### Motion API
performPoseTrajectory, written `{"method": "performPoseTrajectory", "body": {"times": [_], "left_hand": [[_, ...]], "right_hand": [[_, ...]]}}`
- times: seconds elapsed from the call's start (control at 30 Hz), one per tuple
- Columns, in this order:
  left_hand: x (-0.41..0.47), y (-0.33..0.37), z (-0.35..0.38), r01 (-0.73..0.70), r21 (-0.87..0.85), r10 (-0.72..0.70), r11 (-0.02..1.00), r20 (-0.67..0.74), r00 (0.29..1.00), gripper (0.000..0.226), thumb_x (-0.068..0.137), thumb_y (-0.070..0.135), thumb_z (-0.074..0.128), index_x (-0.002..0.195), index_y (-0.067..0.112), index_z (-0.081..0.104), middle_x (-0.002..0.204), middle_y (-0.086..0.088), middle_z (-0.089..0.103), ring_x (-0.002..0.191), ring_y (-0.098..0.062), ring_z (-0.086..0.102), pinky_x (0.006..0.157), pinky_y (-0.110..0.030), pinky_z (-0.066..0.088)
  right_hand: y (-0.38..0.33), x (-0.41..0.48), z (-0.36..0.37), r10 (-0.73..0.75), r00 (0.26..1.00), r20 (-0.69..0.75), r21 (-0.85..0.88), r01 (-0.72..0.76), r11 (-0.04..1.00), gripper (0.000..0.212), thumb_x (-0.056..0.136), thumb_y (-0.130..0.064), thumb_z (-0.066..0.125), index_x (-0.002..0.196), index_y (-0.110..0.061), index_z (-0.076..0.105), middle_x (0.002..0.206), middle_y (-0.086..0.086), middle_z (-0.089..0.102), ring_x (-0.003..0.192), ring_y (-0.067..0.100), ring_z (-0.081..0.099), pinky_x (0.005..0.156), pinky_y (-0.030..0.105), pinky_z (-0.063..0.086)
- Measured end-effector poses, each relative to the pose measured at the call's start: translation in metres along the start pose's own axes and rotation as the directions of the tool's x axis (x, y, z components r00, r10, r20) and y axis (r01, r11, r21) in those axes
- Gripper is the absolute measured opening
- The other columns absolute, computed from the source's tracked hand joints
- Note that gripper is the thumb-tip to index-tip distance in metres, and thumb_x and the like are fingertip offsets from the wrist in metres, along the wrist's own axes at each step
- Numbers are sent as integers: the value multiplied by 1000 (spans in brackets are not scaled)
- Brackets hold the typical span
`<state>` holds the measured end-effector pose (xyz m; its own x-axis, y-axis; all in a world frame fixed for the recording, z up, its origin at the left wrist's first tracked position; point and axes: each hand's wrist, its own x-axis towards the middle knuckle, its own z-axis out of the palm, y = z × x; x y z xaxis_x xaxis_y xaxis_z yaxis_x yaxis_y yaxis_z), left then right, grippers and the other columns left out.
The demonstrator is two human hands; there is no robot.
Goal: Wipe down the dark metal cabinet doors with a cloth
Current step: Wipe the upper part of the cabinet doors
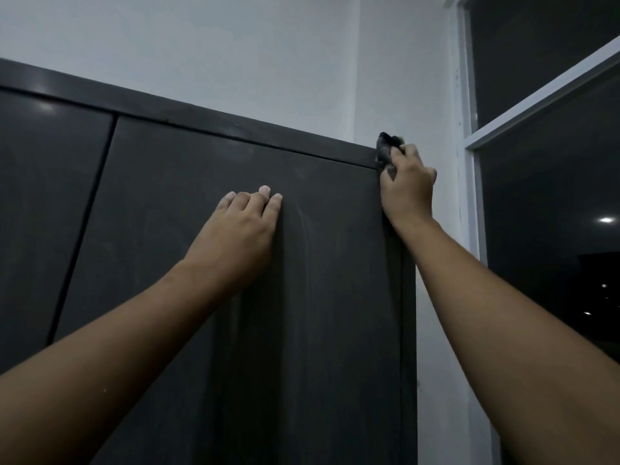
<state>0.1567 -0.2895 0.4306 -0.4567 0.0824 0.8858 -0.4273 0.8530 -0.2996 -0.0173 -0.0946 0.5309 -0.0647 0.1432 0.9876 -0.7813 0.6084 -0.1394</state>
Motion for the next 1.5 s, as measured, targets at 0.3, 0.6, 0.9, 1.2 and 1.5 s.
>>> {"method": "performPoseTrajectory", "body": {"times": [0.3, 0.6, 0.9, 1.2, 1.5], "left_hand": [[-4, -3, 2, -6, -3, 6, 1000, -17, 1000, 62, 105, 26, 30, 157, 11, -1, 165, -14, 9, 145, -27, 22, 120, -37, 16], [-3, 3, -5, -11, -34, 11, 999, -6, 1000, 63, 103, 20, 32, 157, 8, 0, 164, -15, 9, 144, -26, 25, 116, -35, 28], [-6, -6, -15, -16, -11, 16, 1000, 82, 997, 75, 97, 33, 42, 157, 16, 1, 166, -7, 6, 149, -22, 17, 122, -47, 8], [-23, -32, -25, 42, -108, -25, 993, 159, 987, 87, 92, 39, 55, 155, 37, -5, 164, 16, -8, 151, -8, -2, 117, -66, -3], [-13, -71, -62, 184, -543, -302, 820, -136, 944, 49, 88, 19, 58, 137, 24, 55, 150, 2, 46, 138, -17, 37, 113, -29, 22]], "right_hand": [[34, -44, -16, -424, 900, 98, 56, 420, 906, 44, 89, -6, 58, 133, -13, 62, 146, -2, 51, 100, 23, 42, 90, 14, 28], [-25, -13, 4, -63, 998, 2, 77, 63, 995, 40, 91, -5, 49, 128, -12, 64, 134, 5, 57, 101, 38, 54, 93, 29, 41], [-88, -39, 21, -547, 827, 129, 196, 520, 832, 45, 86, -15, 49, 127, -17, 66, 144, -3, 55, 102, 26, 48, 92, 21, 30], [-126, -29, 37, -163, 986, 37, 164, 155, 974, 44, 90, -10, 47, 132, -14, 61, 142, -3, 53, 104, 36, 48, 93, 32, 38], [-167, -30, 17, -449, 704, 551, 299, 336, 893, 78, 82, -39, 17, 156, -15, 27, 167, 2, 6, 151, 17, 0, 117, 31, 6]]}}
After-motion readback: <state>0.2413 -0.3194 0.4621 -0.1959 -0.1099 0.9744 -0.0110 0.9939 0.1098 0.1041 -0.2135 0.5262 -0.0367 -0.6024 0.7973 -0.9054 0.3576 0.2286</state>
